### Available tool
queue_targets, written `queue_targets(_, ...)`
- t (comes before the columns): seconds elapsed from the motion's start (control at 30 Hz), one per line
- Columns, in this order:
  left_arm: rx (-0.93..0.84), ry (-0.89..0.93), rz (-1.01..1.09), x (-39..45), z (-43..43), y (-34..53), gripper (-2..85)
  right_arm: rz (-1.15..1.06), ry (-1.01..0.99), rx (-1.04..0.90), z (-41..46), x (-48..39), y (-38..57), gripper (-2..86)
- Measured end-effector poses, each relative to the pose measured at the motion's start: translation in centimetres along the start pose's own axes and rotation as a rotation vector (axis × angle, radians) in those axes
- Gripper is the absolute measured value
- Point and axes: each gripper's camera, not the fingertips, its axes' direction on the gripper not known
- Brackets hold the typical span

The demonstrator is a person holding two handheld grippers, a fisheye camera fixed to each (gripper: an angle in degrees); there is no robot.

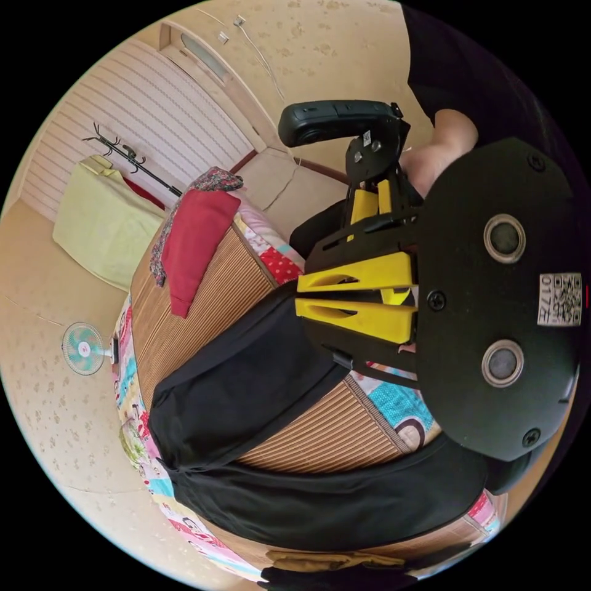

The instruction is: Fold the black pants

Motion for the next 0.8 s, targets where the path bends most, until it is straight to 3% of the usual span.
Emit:
queue_targets(0.17, -0.004, -0.003, 0.007, 0.8, -0.8, -0.3, 0.6, -0.006, 0.087, -0.006, 0.7, -0.6, 0.0, 4.9)
queue_targets(0.4, 0.038, 0.089, -0.040, -1.0, -5.4, 0.4, 7.5, -0.025, 0.051, 0.106, -2.4, -0.8, 2.4, 2.5)
queue_targets(0.53, 0.087, 0.284, -0.161, -4.5, -10.0, 1.0, 15.8, -0.109, 0.043, 0.147, -4.1, -0.6, 2.9, 2.3)
queue_targets(0.63, 0.031, 0.455, -0.149, -5.2, -10.9, -0.6, 16.6, -0.203, -0.057, 0.134, -4.1, -1.4, 2.2, 2.5)
queue_targets(0.8, -0.074, 0.441, -0.131, -4.5, -10.7, -3.3, 12.9, -0.437, -0.076, 0.020, -1.3, -5.3, -0.1, 3.3)
